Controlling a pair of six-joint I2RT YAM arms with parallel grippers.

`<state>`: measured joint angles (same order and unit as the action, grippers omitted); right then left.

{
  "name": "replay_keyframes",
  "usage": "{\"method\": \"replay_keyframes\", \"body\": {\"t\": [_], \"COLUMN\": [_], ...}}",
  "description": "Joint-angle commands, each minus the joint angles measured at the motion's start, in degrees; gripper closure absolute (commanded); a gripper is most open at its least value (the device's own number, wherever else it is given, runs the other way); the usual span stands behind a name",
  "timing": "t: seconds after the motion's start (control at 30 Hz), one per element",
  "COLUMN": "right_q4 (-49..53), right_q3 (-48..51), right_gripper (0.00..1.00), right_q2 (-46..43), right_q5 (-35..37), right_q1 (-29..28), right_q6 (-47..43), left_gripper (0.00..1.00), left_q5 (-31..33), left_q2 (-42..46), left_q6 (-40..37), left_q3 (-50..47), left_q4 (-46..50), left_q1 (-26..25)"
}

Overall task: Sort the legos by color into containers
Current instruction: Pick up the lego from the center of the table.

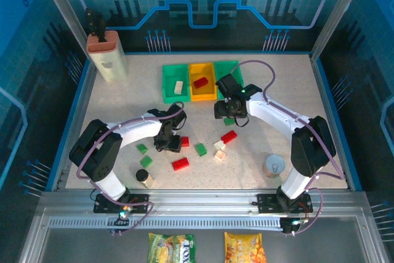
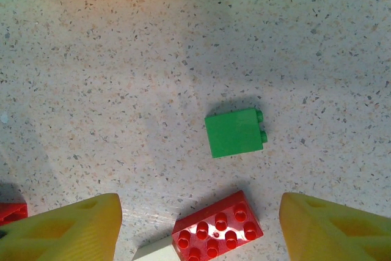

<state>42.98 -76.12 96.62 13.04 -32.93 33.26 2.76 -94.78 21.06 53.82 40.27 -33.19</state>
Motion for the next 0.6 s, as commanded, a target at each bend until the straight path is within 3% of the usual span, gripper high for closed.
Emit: {"method": "replay_keyframes", "body": {"t": [0.0,0.57], "right_q4": [1.2,2.1], "right_q3": [-0.4,-2.1], "right_gripper": [0.3,0.3], "right_q2": [-1.5,-1.7], "right_q5": [0.6,1.1], "right_q1": [0.4,0.3], "right_q6": [0.8,0.7], "left_gripper": [0.55,0.62], "left_q5": [0.3,3.1], "left_q2": [-0.4,2.6], "left_q6": [0.1,1.3], "left_q3": [-0.5,1.9], "left_q4": [0.2,2.4], "left_q1": [-0.6,-0.2]}}
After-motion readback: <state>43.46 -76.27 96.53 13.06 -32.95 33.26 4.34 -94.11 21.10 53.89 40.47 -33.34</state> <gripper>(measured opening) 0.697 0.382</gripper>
